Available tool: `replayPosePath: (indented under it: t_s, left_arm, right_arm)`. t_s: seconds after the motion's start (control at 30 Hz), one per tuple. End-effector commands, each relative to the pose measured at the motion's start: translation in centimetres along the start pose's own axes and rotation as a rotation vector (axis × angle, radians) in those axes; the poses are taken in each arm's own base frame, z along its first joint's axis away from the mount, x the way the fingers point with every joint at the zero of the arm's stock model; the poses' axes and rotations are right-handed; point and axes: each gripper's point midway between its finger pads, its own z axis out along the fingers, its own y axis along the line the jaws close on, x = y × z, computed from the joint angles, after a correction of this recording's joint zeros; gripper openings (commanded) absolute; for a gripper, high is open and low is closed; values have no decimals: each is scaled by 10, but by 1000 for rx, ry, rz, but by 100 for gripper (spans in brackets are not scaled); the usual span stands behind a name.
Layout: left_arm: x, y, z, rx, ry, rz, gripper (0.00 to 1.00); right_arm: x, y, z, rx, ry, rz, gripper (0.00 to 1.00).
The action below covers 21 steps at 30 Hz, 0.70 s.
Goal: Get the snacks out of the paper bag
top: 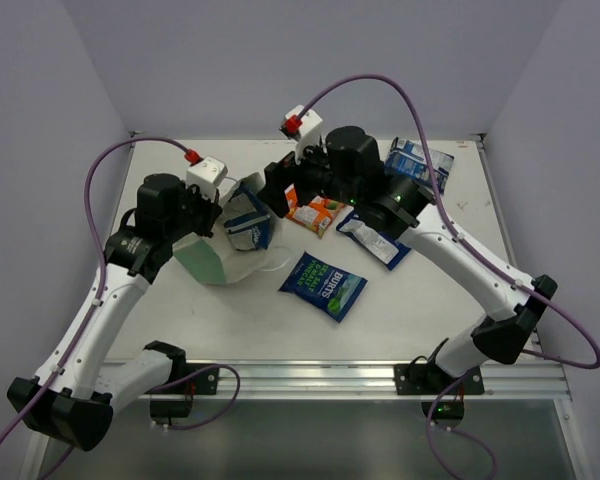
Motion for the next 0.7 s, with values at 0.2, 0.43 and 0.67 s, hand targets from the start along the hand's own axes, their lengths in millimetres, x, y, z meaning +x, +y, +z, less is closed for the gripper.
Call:
replayPosePath:
  t_s: [0.2,0.43,0.67]
  left_arm:
    - [-16,2,3,-9,-54,-6,0]
    - [-15,2,3,-5,-53,-5,0]
    - [-13,0,-2,-1,-54,0,0]
  right_arm:
    - [54,45,31,-146,150,56,89]
    - [88,40,67,-136,227,65,87]
    - [122,2,96,71,270,74,88]
